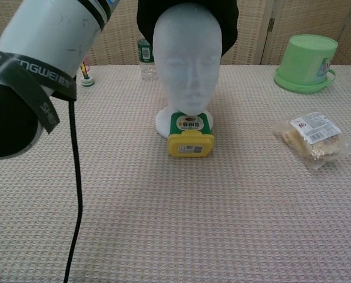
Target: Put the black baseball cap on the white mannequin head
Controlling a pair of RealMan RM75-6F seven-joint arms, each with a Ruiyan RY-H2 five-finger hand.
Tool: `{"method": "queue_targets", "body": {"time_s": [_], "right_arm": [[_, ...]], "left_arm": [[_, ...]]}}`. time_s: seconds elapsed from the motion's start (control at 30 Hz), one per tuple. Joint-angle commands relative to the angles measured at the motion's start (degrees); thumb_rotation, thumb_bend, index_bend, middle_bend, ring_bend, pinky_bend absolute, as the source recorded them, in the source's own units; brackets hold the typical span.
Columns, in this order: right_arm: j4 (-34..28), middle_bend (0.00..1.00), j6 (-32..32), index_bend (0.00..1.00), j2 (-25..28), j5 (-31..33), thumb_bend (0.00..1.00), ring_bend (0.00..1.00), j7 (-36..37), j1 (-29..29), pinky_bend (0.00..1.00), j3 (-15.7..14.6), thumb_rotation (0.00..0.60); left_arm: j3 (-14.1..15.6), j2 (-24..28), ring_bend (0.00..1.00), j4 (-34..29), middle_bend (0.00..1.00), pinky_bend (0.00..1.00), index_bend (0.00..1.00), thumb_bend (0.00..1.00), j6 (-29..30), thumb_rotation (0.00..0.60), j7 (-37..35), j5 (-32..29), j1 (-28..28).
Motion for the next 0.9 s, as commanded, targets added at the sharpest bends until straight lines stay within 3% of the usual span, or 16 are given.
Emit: {"method": "queue_targets", "body": {"time_s": [0.03,0.43,0.9], "right_arm": [[-0.1,0.0,0.2,0.0,-0.1,-0.4,0.22,0.0,-0.3,-0.1,0.0,-0.2,0.6],[0.0,0.0,2.4,0.0,-0.4,-1.8,0.22,0.0,-0.6,-1.1,0.0,-0.8,0.6],[0.3,0.0,3.3,0.0,-0.4,-1.9,0.22,0.0,0.0,-1.5,0.0,-0.7,0.6]], "left_arm": [[0.7,-0.4,0.43,-2.3,0.62,0.54,0.59,0.47,1.2,0.6,2.2,0.9,0.7],[4.0,-1.2,0.44,-10.1,0.63,0.54,0.59,0.47,3.4,0.6,7.7,3.8,3.8],[6.4,-5.0,0.44,-10.3,0.63,0.54,0.59,0.47,3.1,0.6,7.5,6.8,6.5]]}}
